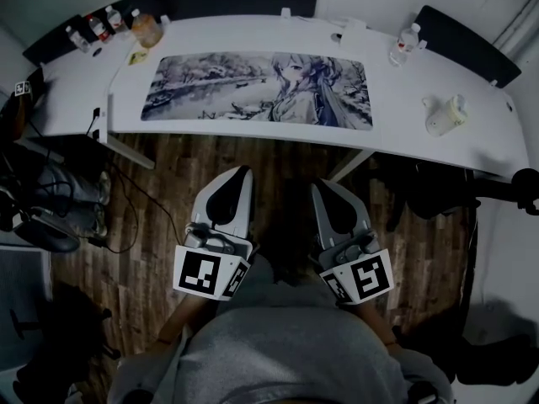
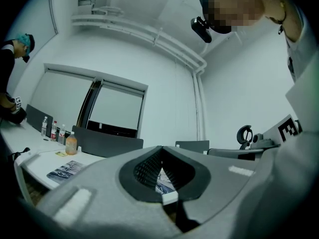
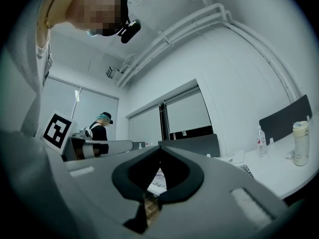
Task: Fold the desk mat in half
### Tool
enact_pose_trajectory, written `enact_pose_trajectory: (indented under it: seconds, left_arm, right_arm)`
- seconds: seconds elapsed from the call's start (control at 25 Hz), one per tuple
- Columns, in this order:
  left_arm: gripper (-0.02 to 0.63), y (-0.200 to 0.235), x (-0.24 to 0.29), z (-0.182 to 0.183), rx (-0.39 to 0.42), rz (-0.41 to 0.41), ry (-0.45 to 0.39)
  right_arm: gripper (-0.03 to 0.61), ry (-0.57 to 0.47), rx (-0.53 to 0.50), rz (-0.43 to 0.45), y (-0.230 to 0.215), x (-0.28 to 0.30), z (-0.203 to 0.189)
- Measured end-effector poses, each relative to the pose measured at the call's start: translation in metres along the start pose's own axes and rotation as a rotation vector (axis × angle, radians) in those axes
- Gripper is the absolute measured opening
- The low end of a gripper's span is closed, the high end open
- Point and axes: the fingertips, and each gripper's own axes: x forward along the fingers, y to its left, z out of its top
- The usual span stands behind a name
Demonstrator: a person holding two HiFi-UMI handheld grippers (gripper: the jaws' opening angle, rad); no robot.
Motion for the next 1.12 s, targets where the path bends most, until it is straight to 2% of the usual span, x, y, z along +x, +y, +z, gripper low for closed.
enact_pose_trajectory:
  seconds: [0.24,0.48,0.64,0.8,1.0,1.12]
  left_arm:
    - [-0.003,0.008,0.006,-0.001,0.004,0.028,0.011]
    - [-0.003,0.025,0.028,-0.006,0.0,0.025,0.007]
    - [-0.003,0.039,0.056,-0.009,-0.009,0.007,0.003]
    - [-0.003,0.054,0.09,-0.009,-0.013,-0.021,-0.002]
    - [-0.002,0.079,0.131,-0.007,-0.007,-0.05,-0.01]
    - [-0.003,0.096,0.152,-0.007,-0.006,-0.06,0.003]
  right_arm:
    - [0.002,0.03,0.024,0.002,-0.009,0.005,-0.007]
    - [0.002,-0.034,-0.002,0.003,-0.022,0.028,0.0]
    - [0.002,0.014,0.008,-0.033,-0.043,0.046,-0.008]
    - [0.002,-0.014,-0.037,-0.051,-0.066,0.071,-0.006]
    - [0.002,0.018,-0.047,-0.075,-0.091,0.108,-0.013]
    - [0.002,-0.001,-0.04,-0.1,-0.101,0.129,-0.011]
